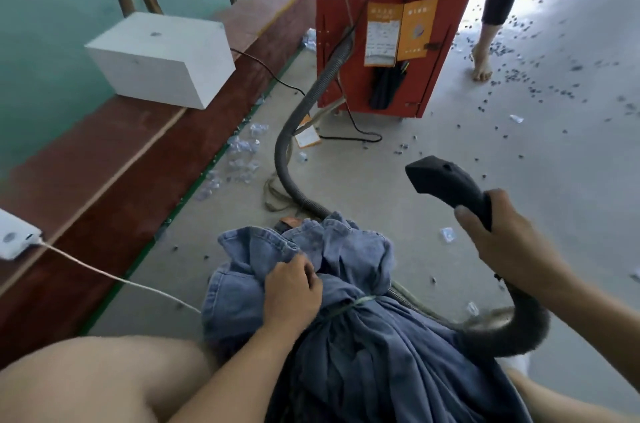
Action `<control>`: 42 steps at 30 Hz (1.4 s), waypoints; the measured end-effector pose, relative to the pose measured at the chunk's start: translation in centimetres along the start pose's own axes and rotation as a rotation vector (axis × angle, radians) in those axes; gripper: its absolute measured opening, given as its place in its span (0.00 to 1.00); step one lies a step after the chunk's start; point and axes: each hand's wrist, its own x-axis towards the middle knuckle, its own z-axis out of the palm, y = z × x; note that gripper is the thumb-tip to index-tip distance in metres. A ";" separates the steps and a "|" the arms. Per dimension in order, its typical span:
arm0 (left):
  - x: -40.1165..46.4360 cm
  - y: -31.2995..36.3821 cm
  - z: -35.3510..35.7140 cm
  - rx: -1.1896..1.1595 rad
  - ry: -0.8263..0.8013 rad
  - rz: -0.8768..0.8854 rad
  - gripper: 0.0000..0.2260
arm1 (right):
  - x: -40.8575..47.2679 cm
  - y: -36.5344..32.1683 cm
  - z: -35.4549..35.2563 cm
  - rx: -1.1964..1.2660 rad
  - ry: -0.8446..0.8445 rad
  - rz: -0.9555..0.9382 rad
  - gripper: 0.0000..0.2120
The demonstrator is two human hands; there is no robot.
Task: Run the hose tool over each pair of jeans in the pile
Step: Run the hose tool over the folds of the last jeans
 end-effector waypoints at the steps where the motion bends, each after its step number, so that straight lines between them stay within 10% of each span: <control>1: -0.4 0.3 0.0 0.122 0.026 0.011 0.05 | -0.7 -0.1 0.5 -0.025 0.010 -0.009 0.14; 8: 2.3 3.0 -0.2 0.656 -0.079 -0.025 0.17 | 0.4 1.6 1.2 -0.343 -0.014 -0.075 0.18; 12: 6.1 5.9 1.1 0.186 -0.064 0.281 0.16 | 4.3 1.6 1.1 -0.381 -0.105 -0.090 0.19; 19: 13.1 4.8 3.8 -0.380 -0.048 -0.247 0.12 | 9.0 1.3 5.9 -0.423 -0.297 -0.093 0.14; 24: 14.2 1.5 5.0 -0.294 -0.243 -0.651 0.36 | 9.8 1.2 8.1 -0.376 -0.349 -0.019 0.17; 31: 6.6 5.6 2.4 -0.280 0.282 0.177 0.16 | 10.0 -1.1 5.9 -0.363 -0.301 -0.166 0.16; 34: 5.9 3.0 0.0 -0.143 0.637 -0.125 0.21 | 9.8 -2.7 5.5 -0.334 -0.256 -0.216 0.13; 38: 9.1 -2.5 -2.7 -0.226 0.205 -0.781 0.42 | 8.6 -3.6 5.4 -0.368 -0.292 -0.231 0.10; 42: 10.1 -4.8 -3.1 -0.559 0.029 -0.674 0.11 | 7.3 -3.8 4.6 -0.346 -0.334 -0.262 0.13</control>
